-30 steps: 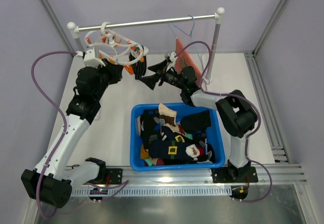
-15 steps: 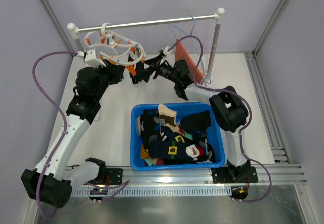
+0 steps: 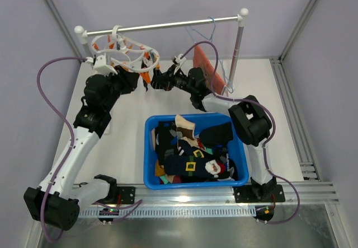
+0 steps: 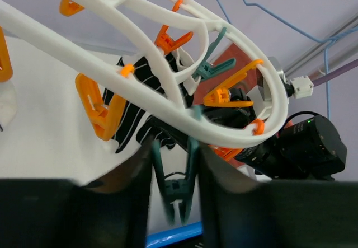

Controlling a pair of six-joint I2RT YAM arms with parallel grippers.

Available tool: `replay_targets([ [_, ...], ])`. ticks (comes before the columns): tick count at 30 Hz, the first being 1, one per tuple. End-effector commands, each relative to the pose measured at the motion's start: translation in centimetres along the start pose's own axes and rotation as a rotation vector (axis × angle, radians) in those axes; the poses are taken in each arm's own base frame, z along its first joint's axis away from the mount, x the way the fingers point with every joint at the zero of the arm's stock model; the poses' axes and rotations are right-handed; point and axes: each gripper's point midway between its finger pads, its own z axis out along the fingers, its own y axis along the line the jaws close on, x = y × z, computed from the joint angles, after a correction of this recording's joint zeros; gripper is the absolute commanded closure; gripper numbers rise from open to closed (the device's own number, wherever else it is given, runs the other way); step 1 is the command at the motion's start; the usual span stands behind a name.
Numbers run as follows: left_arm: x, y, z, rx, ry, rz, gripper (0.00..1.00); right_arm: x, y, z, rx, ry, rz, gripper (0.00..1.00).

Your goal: Remove the socks clipped to the hanger

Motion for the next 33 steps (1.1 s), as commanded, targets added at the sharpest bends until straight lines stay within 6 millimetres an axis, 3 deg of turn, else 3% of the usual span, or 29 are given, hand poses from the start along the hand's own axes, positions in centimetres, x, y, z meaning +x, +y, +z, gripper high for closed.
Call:
replay_targets([
  [1, 0.6, 0.0, -0.3, 0.008, 0.017, -0.014, 0.52, -3.3, 0.7, -0.9, 0.033, -0.085, -0.067, 0.96],
  [2, 0.7, 0.0, -0.3, 0.007, 0.018, -0.014, 0.29, -4.9, 0.9, -1.4, 0.048, -0.112, -0.089, 0.96],
  [3, 0.6, 0.0, -0.5, 0.008, 0.014, -0.014, 0.20, -4.2, 0.2, -2.2, 0.098, -0.106, -0.102, 0.96],
  [5, 0.4, 0.1, -0.7, 0.000, 0.006, -0.014, 0.04, -5.4, 0.3, -3.7, 0.145, -0.132, -0.134, 0.96],
  [6, 0.3, 0.2, -0.8, -0.003, 0.004, -0.014, 0.02, -6.0, 0.2, -4.2, 0.170, -0.144, -0.148, 0.96],
  [11, -0.3, -0.1, -2.2, 0.008, -0.026, -0.018, 0.01, -7.9, -0.2, -6.7, 0.268, -0.158, -0.237, 0.96],
  [15, -0.3, 0.0, -3.1, 0.004, -0.039, -0.016, 0.01, -10.5, 1.2, -8.4, 0.274, -0.198, -0.271, 0.96],
  [20, -0.4, -0.1, -4.4, 0.013, -0.055, -0.025, 0.00, -10.9, 2.8, -9.8, 0.282, -0.203, -0.314, 0.96],
  [22, 0.0, 0.1, -4.9, 0.011, -0.054, -0.030, 0.01, -11.8, 4.7, -10.2, 0.270, -0.230, -0.343, 0.96],
  [24, -0.7, 0.7, -5.9, -0.027, -0.094, -0.030, 0.00, -11.3, 5.7, -10.8, 0.277, -0.223, -0.369, 0.96],
  [25, -0.5, 1.6, -6.3, -0.066, -0.098, -0.029, 0.00, -11.4, 7.3, -11.0, 0.253, -0.231, -0.377, 0.96],
  [29, -1.2, 2.0, -8.7, -0.092, -0.141, -0.034, 0.00, -11.4, 10.3, -11.5, 0.239, -0.238, -0.416, 0.96],
  [32, -1.3, 1.1, -10.1, -0.047, -0.143, -0.049, 0.00, -11.0, 12.7, -11.3, 0.197, -0.230, -0.430, 0.96],
  [33, -1.3, 0.8, -10.4, -0.031, -0.141, -0.053, 0.00, -11.0, 12.6, -11.4, 0.220, -0.230, -0.427, 0.96],
])
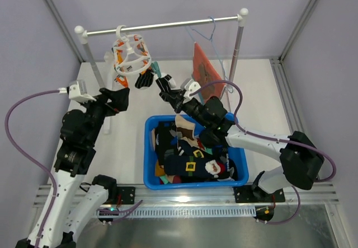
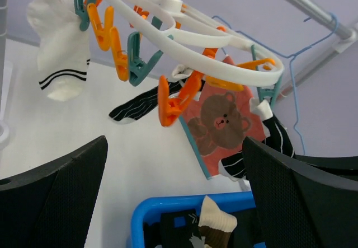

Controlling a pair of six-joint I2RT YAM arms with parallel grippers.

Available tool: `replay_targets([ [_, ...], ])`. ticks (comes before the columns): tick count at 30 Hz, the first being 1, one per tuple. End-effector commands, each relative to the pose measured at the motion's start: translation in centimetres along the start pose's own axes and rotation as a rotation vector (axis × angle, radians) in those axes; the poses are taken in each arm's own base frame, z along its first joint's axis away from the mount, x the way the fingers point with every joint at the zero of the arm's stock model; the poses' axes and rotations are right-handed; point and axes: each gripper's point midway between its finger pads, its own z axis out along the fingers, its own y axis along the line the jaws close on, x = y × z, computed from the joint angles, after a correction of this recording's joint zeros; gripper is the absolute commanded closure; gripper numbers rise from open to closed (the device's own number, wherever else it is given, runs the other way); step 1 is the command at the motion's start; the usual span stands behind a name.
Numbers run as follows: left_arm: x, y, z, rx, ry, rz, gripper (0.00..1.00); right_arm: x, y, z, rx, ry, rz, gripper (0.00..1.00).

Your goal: Remove the socks clipped to the hanger

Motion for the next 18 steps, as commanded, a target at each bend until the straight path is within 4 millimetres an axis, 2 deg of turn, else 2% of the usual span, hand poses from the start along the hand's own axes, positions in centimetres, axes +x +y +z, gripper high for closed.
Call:
replay_targets([
  [1, -0.2, -0.5, -1.5, 0.030, -0.005, -0.029, 0.00, -2.9, 0.2, -0.3, 0.040, -0.071, -0.055, 0.96],
  [5, -0.1, -1.7, -2.1, 0.093, 0.001, -0.062, 0.00, -2.8, 2.6, 0.4, 0.016, -0.062, -0.079, 0.96],
  [6, -0.3, -1.9, -2.2, 0.098, -0.001, -0.066, 0.01, -2.3, 3.8, 0.7, -0.005, -0.053, -0.081, 0.96],
  [7, -0.2, -2.3, -2.3, 0.121, 0.011, -0.066, 0.00, -2.0, 4.3, 0.9, -0.010, -0.047, -0.083, 0.96],
  [9, -0.5, -2.5, -2.3, 0.122, 0.013, -0.061, 0.00, -2.1, 5.6, 1.4, -0.030, -0.050, -0.084, 0.96],
  [10, -0.5, -2.5, -2.3, 0.119, 0.015, -0.057, 0.00, -1.2, 6.1, 1.7, -0.038, -0.033, -0.089, 0.96],
  [12, -0.4, -2.4, -2.1, 0.112, 0.019, -0.050, 0.01, -1.3, 6.8, 2.3, -0.041, -0.036, -0.098, 0.96],
  [13, -0.2, -2.4, -2.1, 0.115, 0.026, -0.047, 0.00, -1.0, 7.8, 2.5, -0.056, -0.032, -0.103, 0.96],
  [16, 0.0, -2.6, -1.8, 0.134, 0.028, -0.047, 0.00, 0.2, 9.2, 3.1, -0.070, -0.011, -0.113, 0.96],
  [18, 0.2, -2.9, -1.6, 0.150, 0.031, -0.048, 0.00, 0.3, 9.8, 3.4, -0.080, -0.014, -0.114, 0.96],
])
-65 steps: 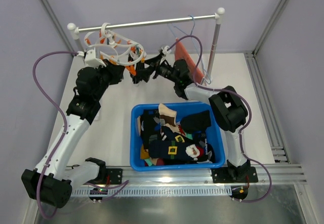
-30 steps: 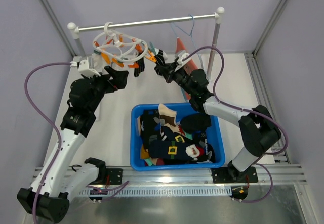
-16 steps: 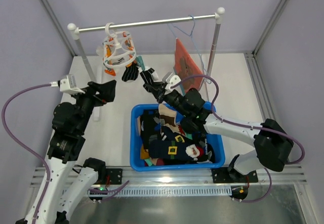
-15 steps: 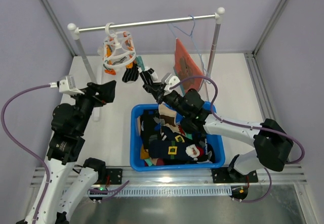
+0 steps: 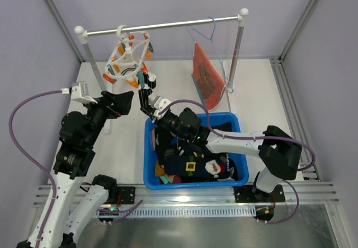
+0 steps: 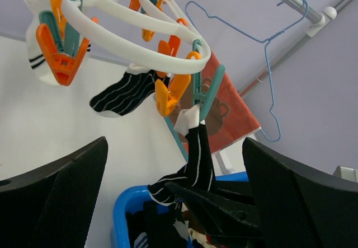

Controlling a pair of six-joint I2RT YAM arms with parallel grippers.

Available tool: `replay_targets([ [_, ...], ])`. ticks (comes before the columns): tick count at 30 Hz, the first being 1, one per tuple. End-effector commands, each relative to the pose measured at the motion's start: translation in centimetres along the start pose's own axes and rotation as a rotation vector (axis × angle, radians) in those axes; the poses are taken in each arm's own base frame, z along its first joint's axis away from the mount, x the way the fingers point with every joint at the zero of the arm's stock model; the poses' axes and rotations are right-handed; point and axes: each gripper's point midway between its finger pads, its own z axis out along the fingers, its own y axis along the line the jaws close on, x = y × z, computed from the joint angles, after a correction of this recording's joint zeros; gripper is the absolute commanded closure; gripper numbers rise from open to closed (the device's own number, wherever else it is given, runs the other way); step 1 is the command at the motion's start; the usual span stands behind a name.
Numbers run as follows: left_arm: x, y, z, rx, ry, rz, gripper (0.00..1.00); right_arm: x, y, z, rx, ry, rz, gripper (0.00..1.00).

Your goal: Remove the socks clipped to the hanger

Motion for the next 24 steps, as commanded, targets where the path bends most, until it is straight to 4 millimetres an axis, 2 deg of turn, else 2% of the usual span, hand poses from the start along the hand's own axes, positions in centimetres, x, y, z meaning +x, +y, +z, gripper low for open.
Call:
replay_targets([
  [1, 0.0, -1.3, 0.1, 0.070, 0.006, -0.001, 0.01, -2.3, 0.7, 1.0, 0.005, -0.061, -0.018, 0.96],
  [6, -0.2, -3.0, 1.0, 0.166, -0.001, 0.000, 0.01, -2.4, 2.3, 1.3, -0.033, -0.072, -0.006, 0.96],
  [8, 1.1, -3.5, 2.0, 0.215, 0.047, -0.003, 0.00, -2.6, 2.7, 1.3, -0.050, -0.080, 0.002, 0.96],
  [12, 1.5, -4.5, 3.6, 0.289, 0.045, -0.009, 0.00, -3.0, 3.1, 1.1, -0.063, -0.088, 0.011, 0.96],
  [15, 1.5, -5.2, 3.4, 0.332, 0.035, -0.016, 0.01, -3.0, 3.3, 1.0, -0.069, -0.086, 0.016, 0.96],
  [19, 0.1, -6.0, 3.1, 0.364, -0.022, -0.007, 0.01, -2.5, 3.5, 1.0, -0.075, -0.078, 0.017, 0.96],
  [24, 0.4, -6.8, 4.3, 0.412, 0.001, -0.024, 0.02, -2.3, 3.9, 0.9, -0.087, -0.082, 0.029, 0.96],
])
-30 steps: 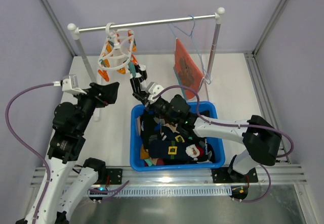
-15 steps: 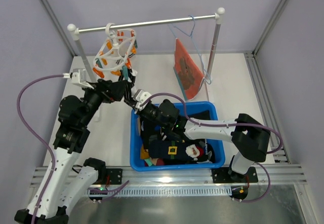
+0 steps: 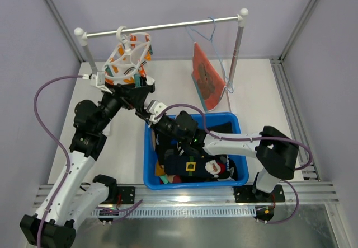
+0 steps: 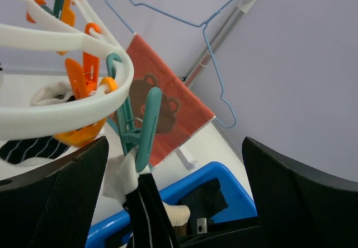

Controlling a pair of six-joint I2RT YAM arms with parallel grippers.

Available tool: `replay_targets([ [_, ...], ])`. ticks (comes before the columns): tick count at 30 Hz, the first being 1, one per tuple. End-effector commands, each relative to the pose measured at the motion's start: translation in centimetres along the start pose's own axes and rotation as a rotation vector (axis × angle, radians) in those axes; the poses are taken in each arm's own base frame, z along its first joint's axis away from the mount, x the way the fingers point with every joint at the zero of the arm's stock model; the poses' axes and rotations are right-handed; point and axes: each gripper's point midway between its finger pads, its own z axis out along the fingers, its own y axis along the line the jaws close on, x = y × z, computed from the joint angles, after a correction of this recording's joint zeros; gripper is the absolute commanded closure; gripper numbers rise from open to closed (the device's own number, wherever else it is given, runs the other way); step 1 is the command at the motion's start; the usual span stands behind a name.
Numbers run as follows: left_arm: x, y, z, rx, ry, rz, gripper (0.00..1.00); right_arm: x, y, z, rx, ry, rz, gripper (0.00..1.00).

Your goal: Remove the socks clipped to the hanger

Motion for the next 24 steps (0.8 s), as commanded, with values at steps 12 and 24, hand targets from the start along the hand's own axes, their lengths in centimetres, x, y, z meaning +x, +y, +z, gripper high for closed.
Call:
replay_targets([
  [12, -2.8, -3.1, 2.0, 0.146, -0.051, 0.020, 0.07, -2.2, 0.8, -0.9, -0.014, -0.066, 0.014, 0.96],
  [24, -2.2, -1.9, 3.6, 0.154, 0.010, -0.007, 0.19, -2.0, 0.9, -1.7, -0.030, -0.067, 0.000, 0.96],
])
